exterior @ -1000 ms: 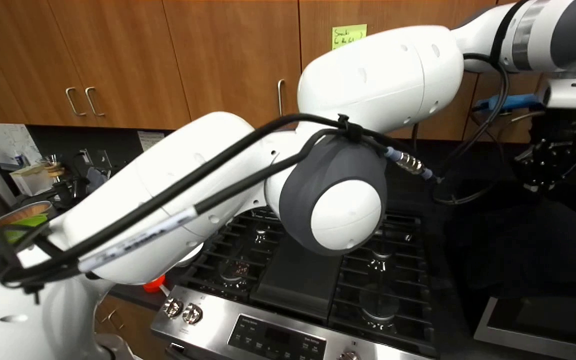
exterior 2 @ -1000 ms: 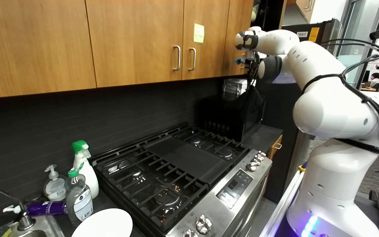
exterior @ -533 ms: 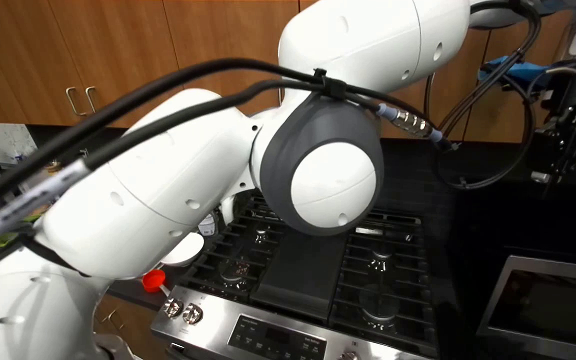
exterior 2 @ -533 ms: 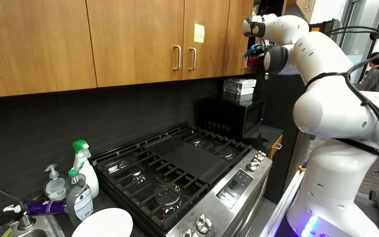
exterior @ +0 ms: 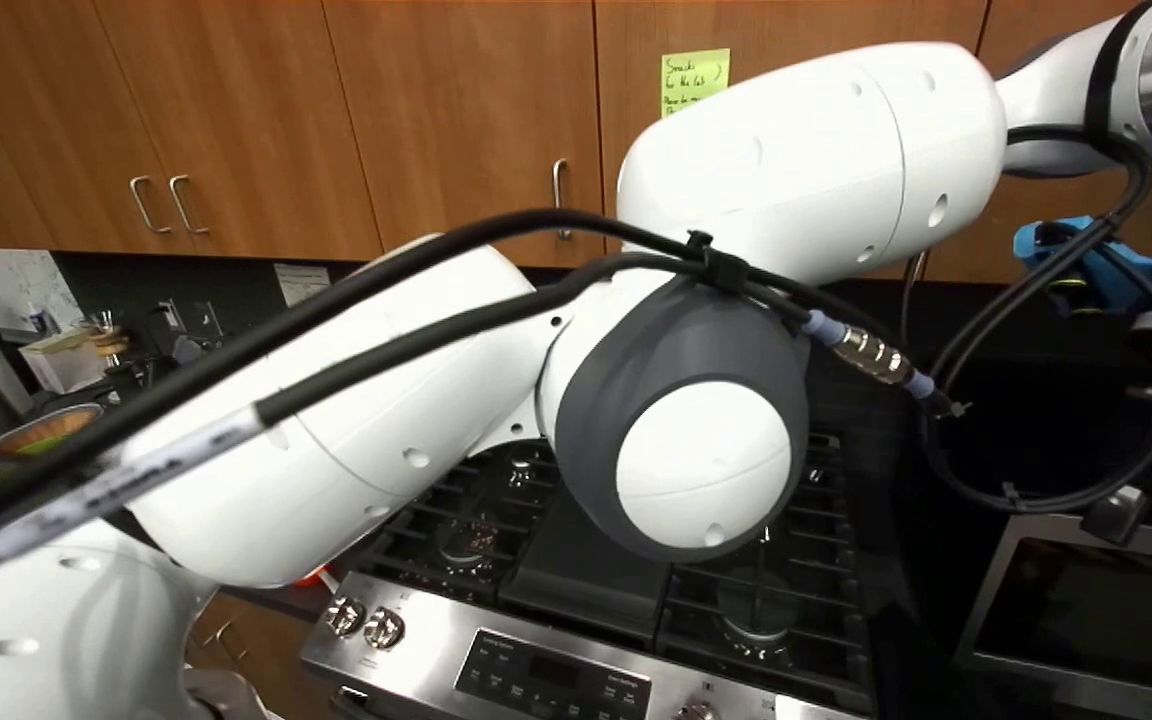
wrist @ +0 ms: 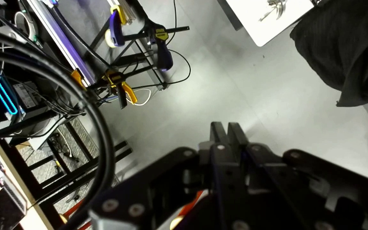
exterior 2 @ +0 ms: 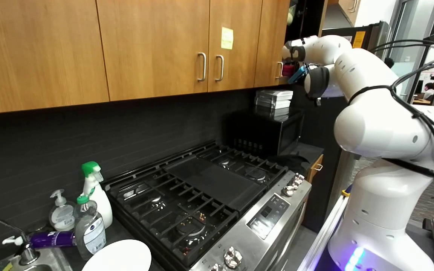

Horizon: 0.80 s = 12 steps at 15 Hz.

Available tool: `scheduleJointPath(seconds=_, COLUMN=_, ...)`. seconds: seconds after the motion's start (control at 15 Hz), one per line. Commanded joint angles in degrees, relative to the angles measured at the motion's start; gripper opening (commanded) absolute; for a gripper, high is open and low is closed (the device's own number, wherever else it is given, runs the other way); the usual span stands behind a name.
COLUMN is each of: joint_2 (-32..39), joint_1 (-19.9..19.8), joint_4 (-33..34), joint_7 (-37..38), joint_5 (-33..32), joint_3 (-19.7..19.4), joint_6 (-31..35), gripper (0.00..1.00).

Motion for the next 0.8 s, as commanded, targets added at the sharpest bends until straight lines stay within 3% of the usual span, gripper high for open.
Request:
scheduleJointPath(seconds=0.0, joint_2=-1.5, joint_1=0.0, joint_4=-2.7, joint_7=-5.1, joint_5=0.7, joint_3=0.8, joint_6=-3.3, gripper=0.34)
scheduleJointPath(seconds=0.13, joint_2=-2.1, joint_1=0.0, joint_4=-2.6, joint_7=-10.8, joint_5=-0.1, joint_3=0.4, joint_6=-6.9, gripper=0.39)
scheduleJointPath(seconds=0.4, joint_2=-4.4, joint_1=1.1, joint_4=-2.4, joint_7=-27.5, joint_5=-6.1, joint_3=-2.5, joint_6=-16.7, gripper=0.65)
scheduleJointPath(seconds=0.73, joint_2=-10.8, joint_1=3.2, joint_4=-8.3, joint_7=-50.8, joint_5=-28.3, joint_3=1.6, joint_6=-21.0, gripper=0.98)
